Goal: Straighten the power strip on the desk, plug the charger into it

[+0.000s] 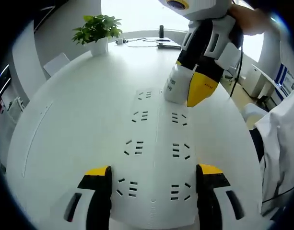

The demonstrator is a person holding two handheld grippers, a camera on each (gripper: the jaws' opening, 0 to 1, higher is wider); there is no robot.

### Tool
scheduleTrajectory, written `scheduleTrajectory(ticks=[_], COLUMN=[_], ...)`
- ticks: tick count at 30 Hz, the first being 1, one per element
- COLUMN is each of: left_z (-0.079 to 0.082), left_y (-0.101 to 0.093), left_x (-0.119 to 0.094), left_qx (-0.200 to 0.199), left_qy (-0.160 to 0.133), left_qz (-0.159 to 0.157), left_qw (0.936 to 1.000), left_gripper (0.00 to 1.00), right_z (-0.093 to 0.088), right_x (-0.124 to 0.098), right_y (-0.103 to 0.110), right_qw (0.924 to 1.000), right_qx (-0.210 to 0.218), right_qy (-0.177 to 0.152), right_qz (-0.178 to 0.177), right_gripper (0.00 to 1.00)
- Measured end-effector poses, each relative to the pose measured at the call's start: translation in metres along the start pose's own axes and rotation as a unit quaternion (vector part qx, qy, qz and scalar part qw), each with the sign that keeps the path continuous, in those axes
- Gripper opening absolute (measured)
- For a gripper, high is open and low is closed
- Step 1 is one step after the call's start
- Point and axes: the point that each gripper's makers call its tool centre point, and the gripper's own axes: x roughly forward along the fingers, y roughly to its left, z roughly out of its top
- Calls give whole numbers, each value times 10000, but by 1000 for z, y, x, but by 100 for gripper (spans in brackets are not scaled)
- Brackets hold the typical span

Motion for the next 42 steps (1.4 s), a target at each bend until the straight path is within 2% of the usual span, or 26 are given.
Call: scheduleTrajectory(ticks=[7,9,11,12,16,18,19,20,21,22,24,28,31,33,37,42], left_z=[0,0,-1,0,0,3,4,6,8,9,10,15,18,17,21,18], left_y=[-1,0,1,1,-3,-4,-4,-4,-2,-1,0,-2,-11,-18,-33,-46], left_x=[0,0,1,2,1,-1,-3,-5,-7,-8,-11,-16,-20,-24,-36,-49], left_qx=[7,3,-174,-126,-92,-140,-175,-203,-218,-234,-234,-291,-345,-383,-467,-523], left_qy=[-10,-33,-32,-75,-81,-205,-267,-316,-374,-421,-453,-564,-743,-835,-1155,-1286], left_qz=[18,21,47,47,0,-49,-50,-34,17,82,147,183,139,186,262,482], left_qw=[10000,10000,9998,9999,9999,9997,9995,9993,9991,9988,9986,9978,9965,9956,9919,9891], left_gripper=[73,73,75,74,79,82,84,87,89,91,96,96,96,96,96,96], right_z=[5,18,24,25,20,24,27,27,28,26,18,3,-11,-16,-17,-21], right_x=[0,-2,-3,-4,-10,-14,-18,-21,-25,-27,-29,-26,-22,-24,-32,-31], right_y=[3,1,-2,-1,4,8,13,15,19,19,17,13,11,12,17,12], right_qw=[9993,9965,9929,9914,9893,9817,9736,9705,9635,9600,9588,9540,9528,9476,9352,9301], right_qx=[-221,-545,-886,-994,-975,-1387,-1693,-1764,-1954,-2049,-2100,-2258,-2302,-2434,-2576,-2567], right_qy=[-154,-575,-777,-836,-968,-1195,-1406,-1517,-1703,-1783,-1782,-1842,-1839,-1915,-2270,-2469], right_qz=[258,264,159,188,491,520,602,629,663,680,693,709,736,787,862,902], right_gripper=[35,37,41,42,45,53,59,68,74,79,87,95,94,93,94,93])
